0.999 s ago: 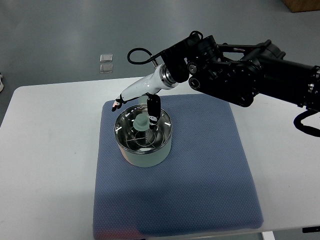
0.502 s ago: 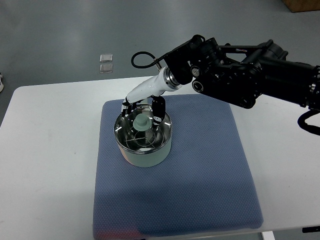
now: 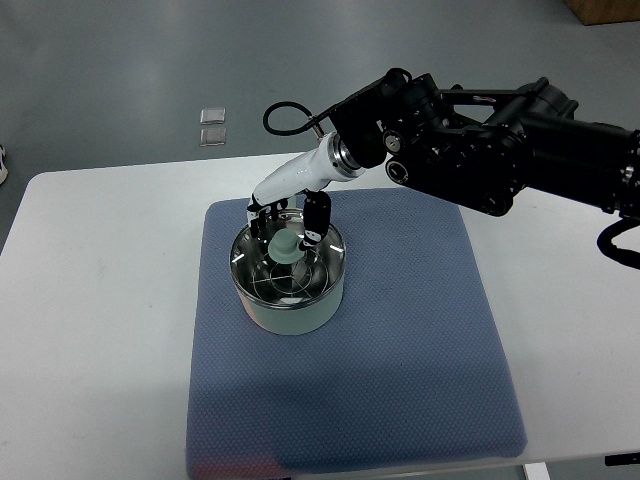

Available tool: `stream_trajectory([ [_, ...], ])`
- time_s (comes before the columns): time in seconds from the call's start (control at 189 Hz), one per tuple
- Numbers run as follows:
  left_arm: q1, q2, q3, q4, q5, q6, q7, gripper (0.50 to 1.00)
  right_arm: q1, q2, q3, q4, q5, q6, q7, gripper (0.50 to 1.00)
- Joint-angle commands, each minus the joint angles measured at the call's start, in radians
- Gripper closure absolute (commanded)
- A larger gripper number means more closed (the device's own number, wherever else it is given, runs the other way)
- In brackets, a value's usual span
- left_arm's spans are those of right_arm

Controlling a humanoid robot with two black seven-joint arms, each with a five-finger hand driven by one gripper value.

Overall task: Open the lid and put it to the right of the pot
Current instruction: 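Close the right hand's fingers around the lid knob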

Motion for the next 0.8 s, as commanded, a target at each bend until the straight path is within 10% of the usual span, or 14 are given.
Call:
stream_trajectory([
  [0.0, 0.000, 0.000, 0.000, 0.000, 0.000, 0.000, 0.000, 0.500, 0.011, 0.002, 0.001, 0.000, 0.004, 0.002, 0.000, 0.734],
  [0.793, 0.000, 0.000, 0.000, 0.000, 0.000, 0.000, 0.000, 0.500, 0.015, 0.005, 0.003, 0.002, 0.005, 0.002, 0.020, 0.765],
])
